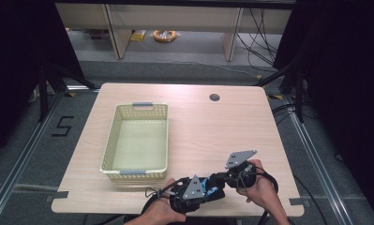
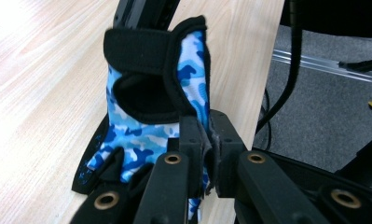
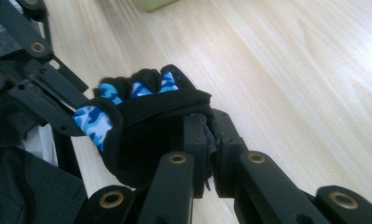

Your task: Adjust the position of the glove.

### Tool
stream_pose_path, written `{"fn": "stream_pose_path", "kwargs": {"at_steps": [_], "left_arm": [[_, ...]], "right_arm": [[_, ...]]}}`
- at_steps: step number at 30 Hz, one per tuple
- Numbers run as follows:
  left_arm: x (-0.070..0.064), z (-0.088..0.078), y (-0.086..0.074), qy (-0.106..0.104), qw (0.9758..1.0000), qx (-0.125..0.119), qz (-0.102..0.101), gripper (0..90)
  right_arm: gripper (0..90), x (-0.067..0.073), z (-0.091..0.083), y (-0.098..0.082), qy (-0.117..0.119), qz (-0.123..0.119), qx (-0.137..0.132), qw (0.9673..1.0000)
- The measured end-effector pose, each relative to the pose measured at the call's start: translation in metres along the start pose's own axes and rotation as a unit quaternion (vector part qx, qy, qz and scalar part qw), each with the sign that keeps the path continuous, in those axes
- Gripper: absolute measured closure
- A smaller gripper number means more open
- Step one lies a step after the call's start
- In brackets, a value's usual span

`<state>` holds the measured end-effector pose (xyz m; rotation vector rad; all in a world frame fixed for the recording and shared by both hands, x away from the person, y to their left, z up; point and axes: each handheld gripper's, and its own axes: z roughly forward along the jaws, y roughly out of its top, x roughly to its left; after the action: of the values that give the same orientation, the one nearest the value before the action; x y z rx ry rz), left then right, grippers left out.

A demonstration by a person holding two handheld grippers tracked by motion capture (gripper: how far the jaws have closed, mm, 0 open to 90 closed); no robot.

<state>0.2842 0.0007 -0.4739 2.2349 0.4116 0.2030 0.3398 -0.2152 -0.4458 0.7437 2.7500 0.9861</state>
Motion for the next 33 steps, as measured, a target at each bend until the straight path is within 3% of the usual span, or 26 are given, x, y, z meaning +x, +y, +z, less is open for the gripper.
{"fn": "stream_pose_path", "kwargs": {"at_steps": [2, 3, 4, 6, 7, 9, 11, 13, 16, 22, 23, 29, 33], "left_arm": [[0.000, 0.003, -0.002, 0.000, 0.9999, -0.003, -0.014, 83.6], [0.002, 0.003, -0.003, 0.004, 0.9999, 0.001, -0.009, 83.4], [0.002, 0.003, -0.003, 0.004, 0.9999, 0.001, -0.012, 82.8], [0.002, 0.001, -0.004, 0.004, 0.9999, -0.002, -0.013, 83.3], [0.003, -0.002, -0.003, 0.011, 0.9999, 0.003, -0.003, 84.2], [0.000, -0.005, -0.001, 0.006, 0.9999, -0.007, -0.011, 84.7], [0.000, -0.010, 0.001, 0.009, 0.9999, -0.006, 0.003, 84.6], [-0.002, -0.013, 0.001, 0.010, 0.9998, -0.016, 0.000, 84.4], [0.000, -0.015, 0.001, 0.019, 0.9997, -0.012, 0.010, 84.1], [0.006, -0.012, -0.007, 0.027, 0.9996, 0.002, -0.003, 83.8], [0.008, -0.011, -0.008, 0.022, 0.9997, 0.003, -0.006, 83.6], [0.008, 0.000, -0.014, 0.015, 0.9996, 0.017, -0.014, 79.3], [0.008, 0.005, -0.018, 0.007, 0.9996, 0.023, -0.015, 76.3]], "right_arm": [[86.9, -0.003, 0.005, -0.001, 0.000, -0.001, 0.006, 1.0000], [86.9, -0.005, 0.008, -0.003, 0.005, -0.007, 0.003, 1.0000], [86.9, -0.007, 0.009, -0.003, 0.006, -0.003, 0.012, 0.9999], [86.9, -0.008, 0.013, -0.006, 0.007, 0.003, 0.006, 1.0000], [86.9, -0.008, 0.012, -0.005, 0.011, 0.002, 0.003, 0.9999], [87.0, -0.006, 0.007, -0.002, 0.015, -0.008, -0.005, 0.9998], [87.0, -0.003, 0.002, 0.003, 0.013, -0.014, -0.013, 0.9997], [87.0, 0.000, -0.001, 0.009, 0.016, -0.020, -0.022, 0.9994], [87.0, -0.001, 0.003, 0.016, 0.014, -0.031, -0.028, 0.9990], [87.0, -0.008, 0.016, 0.016, 0.025, -0.032, -0.025, 0.9989], [87.0, -0.008, 0.018, 0.015, 0.025, -0.021, -0.020, 0.9992], [86.5, -0.013, 0.026, 0.007, 0.026, -0.017, -0.010, 0.9995], [84.4, -0.013, 0.031, 0.001, 0.022, -0.007, 0.017, 0.9996]]}}
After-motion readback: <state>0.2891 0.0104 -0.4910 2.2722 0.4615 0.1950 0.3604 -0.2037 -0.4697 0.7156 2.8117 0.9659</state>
